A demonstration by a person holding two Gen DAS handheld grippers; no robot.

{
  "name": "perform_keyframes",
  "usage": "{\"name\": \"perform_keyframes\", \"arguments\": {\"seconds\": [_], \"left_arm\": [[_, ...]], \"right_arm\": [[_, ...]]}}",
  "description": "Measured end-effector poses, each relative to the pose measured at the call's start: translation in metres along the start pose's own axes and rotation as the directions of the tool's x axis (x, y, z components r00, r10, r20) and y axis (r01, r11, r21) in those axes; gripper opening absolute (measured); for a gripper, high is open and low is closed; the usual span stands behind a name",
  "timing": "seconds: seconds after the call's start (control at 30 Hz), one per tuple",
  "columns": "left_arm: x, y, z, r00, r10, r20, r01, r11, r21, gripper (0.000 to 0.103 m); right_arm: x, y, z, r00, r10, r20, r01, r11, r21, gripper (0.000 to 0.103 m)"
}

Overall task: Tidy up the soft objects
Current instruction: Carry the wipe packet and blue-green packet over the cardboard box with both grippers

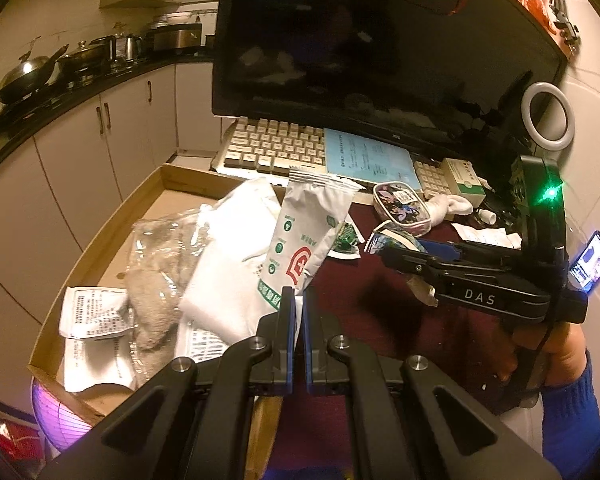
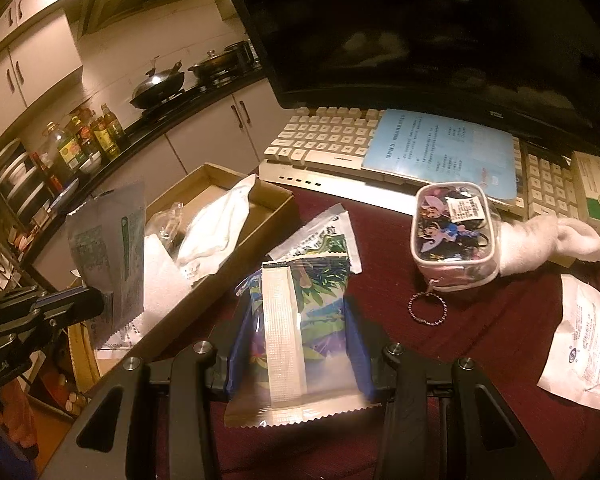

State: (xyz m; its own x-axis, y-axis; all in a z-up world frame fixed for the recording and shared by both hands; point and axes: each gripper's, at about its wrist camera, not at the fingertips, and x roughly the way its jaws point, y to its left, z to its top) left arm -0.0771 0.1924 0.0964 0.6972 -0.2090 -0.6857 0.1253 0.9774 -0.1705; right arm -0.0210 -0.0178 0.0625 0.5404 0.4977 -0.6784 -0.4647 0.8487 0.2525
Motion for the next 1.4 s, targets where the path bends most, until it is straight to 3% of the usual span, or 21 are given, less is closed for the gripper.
{"name": "perform_keyframes", "arguments": {"seconds": [0.7,1.03,1.4], "left_arm": [[-0.012,0.038,0.005,0.999,0.018,0.033,-0.015,0.996,-0.086,0.002],[0.008,0.089,0.003,1.000,0.014,-0.003,-0.014,0.973,-0.230,0.002],[0.033,0.118,0.012,0.999,0.017,-0.031,-0.025,0.959,-0.281,0.002]], "right_arm": [[0.012,0.032,0.013,0.999,0.051,0.002,-0.051,0.998,-0.046,0.047],[0.025,0.059,0.028,0.997,0.081,0.000,-0.081,0.993,-0.086,0.047],[0.063,0.087,0.043,0.994,0.100,-0.050,-0.106,0.986,-0.127,0.047]]}}
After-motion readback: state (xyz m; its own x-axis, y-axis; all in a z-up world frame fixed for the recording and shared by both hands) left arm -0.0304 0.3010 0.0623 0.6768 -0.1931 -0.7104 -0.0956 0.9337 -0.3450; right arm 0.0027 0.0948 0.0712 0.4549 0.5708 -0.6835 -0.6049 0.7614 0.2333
